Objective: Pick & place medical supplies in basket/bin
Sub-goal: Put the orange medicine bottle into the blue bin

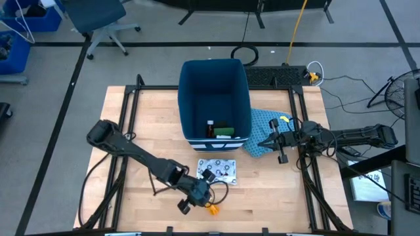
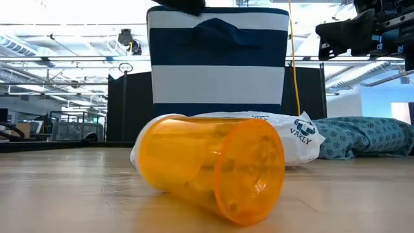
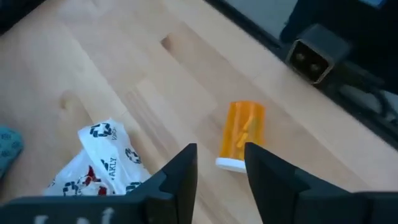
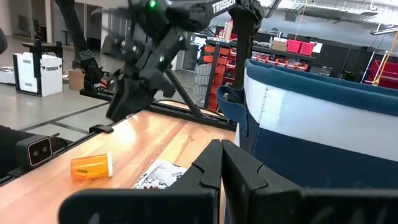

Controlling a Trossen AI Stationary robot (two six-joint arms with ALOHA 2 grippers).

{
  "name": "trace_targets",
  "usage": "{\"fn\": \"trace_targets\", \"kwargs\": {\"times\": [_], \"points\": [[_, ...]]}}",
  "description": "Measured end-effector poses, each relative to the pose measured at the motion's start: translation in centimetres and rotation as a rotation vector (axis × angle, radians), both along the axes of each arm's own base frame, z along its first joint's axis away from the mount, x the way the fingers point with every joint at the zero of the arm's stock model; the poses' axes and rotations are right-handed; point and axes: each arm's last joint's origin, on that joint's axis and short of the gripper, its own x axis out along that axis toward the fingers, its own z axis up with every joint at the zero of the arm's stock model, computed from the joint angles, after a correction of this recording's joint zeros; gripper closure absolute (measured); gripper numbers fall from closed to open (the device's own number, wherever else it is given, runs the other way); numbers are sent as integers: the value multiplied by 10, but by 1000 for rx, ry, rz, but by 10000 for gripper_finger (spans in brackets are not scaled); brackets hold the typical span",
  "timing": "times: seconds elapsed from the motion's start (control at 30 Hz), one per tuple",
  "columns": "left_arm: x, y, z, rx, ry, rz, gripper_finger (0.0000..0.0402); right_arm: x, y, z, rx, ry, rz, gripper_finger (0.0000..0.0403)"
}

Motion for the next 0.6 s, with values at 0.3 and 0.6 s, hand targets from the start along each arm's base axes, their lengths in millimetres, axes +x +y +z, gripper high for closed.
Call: {"fn": "trace_targets", "kwargs": {"times": [0.3, 0.6], "points": [[19, -23, -37, -69, 40, -24, 167, 0, 0, 0, 1, -5, 0, 403], [22, -43, -39, -89, 58, -91, 89, 1, 0, 0, 2, 2, 0, 403]]}}
